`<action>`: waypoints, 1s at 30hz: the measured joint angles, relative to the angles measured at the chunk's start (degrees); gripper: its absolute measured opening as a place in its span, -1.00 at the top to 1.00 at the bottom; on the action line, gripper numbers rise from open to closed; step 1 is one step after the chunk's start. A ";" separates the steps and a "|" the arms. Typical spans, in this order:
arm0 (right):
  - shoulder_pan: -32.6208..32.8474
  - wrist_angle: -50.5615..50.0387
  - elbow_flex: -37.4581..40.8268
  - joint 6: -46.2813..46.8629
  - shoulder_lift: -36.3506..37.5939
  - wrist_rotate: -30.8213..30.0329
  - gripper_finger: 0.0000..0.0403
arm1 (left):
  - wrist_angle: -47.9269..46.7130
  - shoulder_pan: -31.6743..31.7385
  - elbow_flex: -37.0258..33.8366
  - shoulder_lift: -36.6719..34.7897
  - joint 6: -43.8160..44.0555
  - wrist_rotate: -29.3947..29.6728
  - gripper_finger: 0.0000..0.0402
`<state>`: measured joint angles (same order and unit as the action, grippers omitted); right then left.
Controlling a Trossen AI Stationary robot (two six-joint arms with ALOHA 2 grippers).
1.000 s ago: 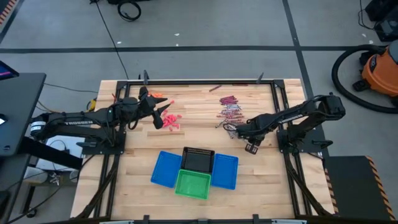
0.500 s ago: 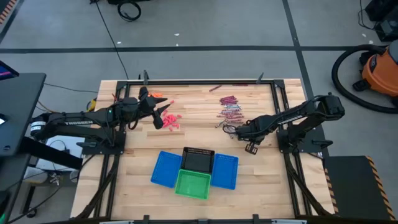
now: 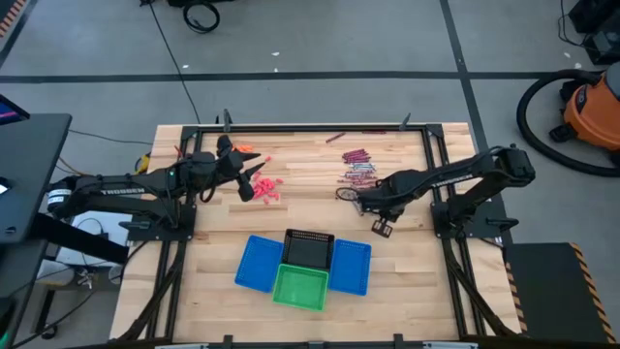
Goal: Sort crayons
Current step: Put the black crayon into the black bin
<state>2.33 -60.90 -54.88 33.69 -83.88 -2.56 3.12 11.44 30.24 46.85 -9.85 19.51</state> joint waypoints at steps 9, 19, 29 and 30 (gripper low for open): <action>2.71 -0.02 -11.02 -0.05 -0.16 -0.68 0.95 | -0.51 0.00 0.00 0.00 -0.04 0.02 0.30; 4.02 4.51 -16.24 -4.00 -4.60 -0.41 0.95 | -1.13 -0.04 0.00 0.00 0.05 0.02 0.30; 5.81 8.33 -27.74 -11.99 -16.20 -0.33 0.95 | -4.47 -0.13 0.00 -0.59 0.33 -0.04 0.30; 6.01 8.46 -29.24 -12.73 -17.42 -0.33 0.95 | -4.23 -0.13 0.00 -0.96 0.33 -0.04 0.30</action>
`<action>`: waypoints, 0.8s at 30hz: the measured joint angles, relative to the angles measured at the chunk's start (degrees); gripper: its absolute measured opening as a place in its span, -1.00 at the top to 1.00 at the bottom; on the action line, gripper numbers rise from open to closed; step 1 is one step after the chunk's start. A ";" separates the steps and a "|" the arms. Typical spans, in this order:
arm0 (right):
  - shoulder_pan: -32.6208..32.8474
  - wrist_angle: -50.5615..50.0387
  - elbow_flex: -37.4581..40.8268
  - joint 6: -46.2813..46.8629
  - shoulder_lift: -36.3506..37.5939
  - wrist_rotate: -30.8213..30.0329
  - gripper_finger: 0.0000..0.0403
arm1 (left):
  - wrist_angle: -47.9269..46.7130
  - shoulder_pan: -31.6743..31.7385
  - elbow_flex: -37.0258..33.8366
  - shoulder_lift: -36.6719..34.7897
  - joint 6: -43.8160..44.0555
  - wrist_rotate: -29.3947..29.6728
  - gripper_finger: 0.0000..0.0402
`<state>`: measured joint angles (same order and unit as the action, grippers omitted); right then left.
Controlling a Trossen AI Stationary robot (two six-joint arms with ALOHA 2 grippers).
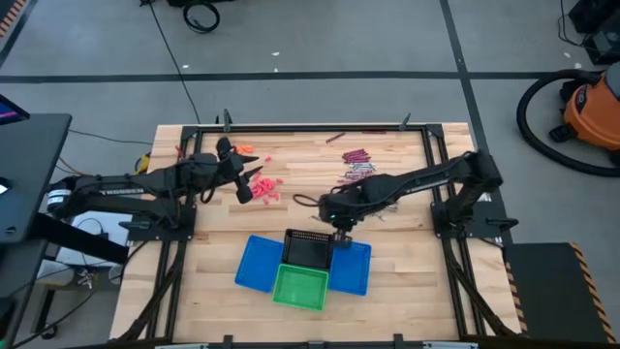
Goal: Sort crayons
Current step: Put the black crayon into the black bin
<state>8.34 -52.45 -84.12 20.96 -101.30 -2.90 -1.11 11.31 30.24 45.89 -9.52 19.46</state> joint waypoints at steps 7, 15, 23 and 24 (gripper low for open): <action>0.83 0.10 -10.11 -4.48 -7.35 -0.27 0.95 | -2.41 0.00 0.00 -5.35 -0.02 0.01 0.30; 0.84 2.99 -17.06 -8.63 -13.58 -0.48 0.95 | -5.31 -0.02 0.01 -7.56 3.38 -2.82 0.30; 1.11 7.88 -19.33 -9.57 -16.61 1.48 0.95 | -3.93 -0.04 -4.99 -9.95 5.51 -8.37 0.30; 1.13 8.73 -19.34 -9.61 -16.77 1.51 0.95 | -2.90 -0.04 -5.61 -10.72 5.60 -8.37 0.30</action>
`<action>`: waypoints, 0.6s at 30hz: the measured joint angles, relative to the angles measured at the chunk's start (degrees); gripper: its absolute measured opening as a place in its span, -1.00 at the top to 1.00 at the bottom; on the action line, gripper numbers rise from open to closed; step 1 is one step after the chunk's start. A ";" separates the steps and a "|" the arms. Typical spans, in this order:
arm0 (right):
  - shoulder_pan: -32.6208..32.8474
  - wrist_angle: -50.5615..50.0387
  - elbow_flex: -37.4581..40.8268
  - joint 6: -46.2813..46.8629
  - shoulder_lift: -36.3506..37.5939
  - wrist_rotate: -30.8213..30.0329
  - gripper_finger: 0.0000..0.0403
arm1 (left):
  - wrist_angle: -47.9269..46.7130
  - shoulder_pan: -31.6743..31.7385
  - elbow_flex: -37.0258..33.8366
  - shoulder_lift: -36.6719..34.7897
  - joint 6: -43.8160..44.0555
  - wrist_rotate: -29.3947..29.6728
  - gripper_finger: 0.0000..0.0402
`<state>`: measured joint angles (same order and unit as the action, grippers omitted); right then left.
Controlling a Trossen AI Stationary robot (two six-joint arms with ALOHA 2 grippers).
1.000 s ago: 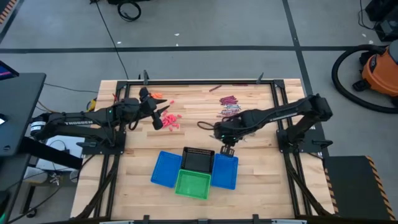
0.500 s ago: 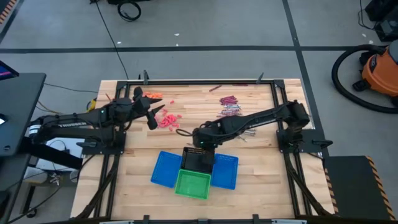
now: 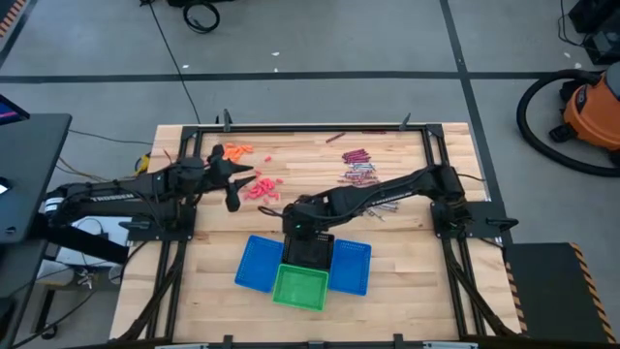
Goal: Sort crayons
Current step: Put the black crayon into the black bin
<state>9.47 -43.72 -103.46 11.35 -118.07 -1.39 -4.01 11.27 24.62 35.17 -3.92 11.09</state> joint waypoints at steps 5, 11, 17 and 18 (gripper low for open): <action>0.07 5.22 -0.01 -1.33 -2.24 1.31 0.95 | 1.42 0.00 -0.86 -2.93 0.16 0.02 0.30; 0.04 8.56 0.04 -2.14 -4.99 1.49 0.95 | -0.16 -0.47 -0.81 -5.71 0.91 0.00 0.30; 0.15 9.32 0.04 -1.65 -6.49 1.62 0.95 | -0.72 -1.66 -0.81 -5.98 0.89 -0.04 0.30; 0.16 8.00 0.04 -1.58 -6.55 1.82 0.95 | -0.86 -1.80 -0.81 -5.98 0.90 -0.04 0.30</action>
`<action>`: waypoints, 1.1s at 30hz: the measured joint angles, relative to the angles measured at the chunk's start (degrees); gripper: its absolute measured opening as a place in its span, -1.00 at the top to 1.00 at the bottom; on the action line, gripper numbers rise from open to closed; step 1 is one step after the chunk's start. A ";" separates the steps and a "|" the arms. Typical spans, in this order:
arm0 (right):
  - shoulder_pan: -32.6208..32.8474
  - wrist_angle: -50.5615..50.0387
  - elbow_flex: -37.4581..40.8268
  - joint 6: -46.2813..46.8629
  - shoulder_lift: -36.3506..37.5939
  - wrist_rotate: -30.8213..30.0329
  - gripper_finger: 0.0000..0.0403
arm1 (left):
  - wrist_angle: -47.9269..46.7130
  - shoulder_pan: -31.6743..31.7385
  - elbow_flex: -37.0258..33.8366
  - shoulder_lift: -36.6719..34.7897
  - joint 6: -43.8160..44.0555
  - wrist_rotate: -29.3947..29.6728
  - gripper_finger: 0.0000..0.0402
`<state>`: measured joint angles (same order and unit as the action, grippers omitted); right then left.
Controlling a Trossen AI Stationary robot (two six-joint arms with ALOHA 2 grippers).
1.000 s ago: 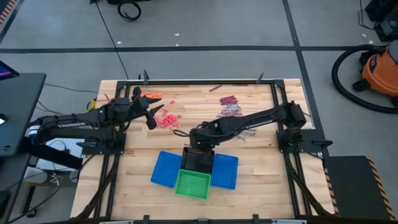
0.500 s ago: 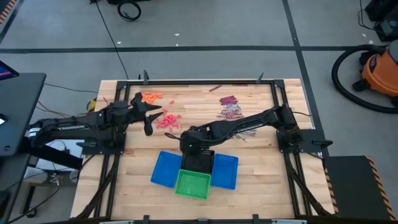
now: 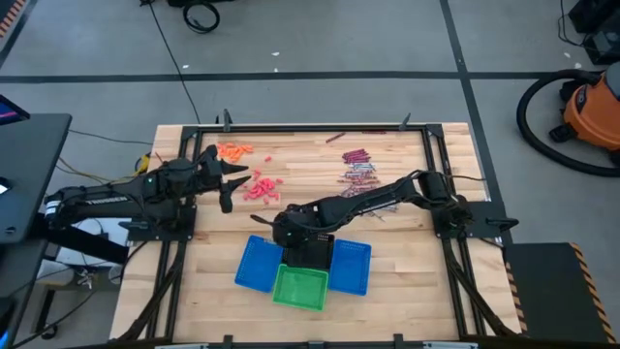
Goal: Sort crayons
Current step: Put the black crayon into the black bin
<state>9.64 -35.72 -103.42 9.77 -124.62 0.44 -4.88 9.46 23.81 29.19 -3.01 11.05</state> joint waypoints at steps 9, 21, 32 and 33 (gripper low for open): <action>1.21 -11.11 -0.15 2.01 2.12 -2.18 0.95 | -0.69 -0.01 0.00 0.00 0.37 0.00 0.30; 1.54 -18.25 4.36 5.36 1.77 -0.77 0.95 | -0.06 -0.01 0.00 0.02 0.88 1.12 0.30; 0.99 -14.05 9.18 5.48 1.77 2.12 0.87 | 0.10 -0.01 0.00 0.04 0.93 1.25 0.30; 0.89 -14.06 9.34 5.57 1.77 2.24 0.86 | 0.39 -0.01 0.00 0.04 0.93 1.25 0.30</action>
<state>10.52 -49.78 -94.08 15.34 -122.85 2.68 -4.49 9.45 23.81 29.23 -2.09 12.29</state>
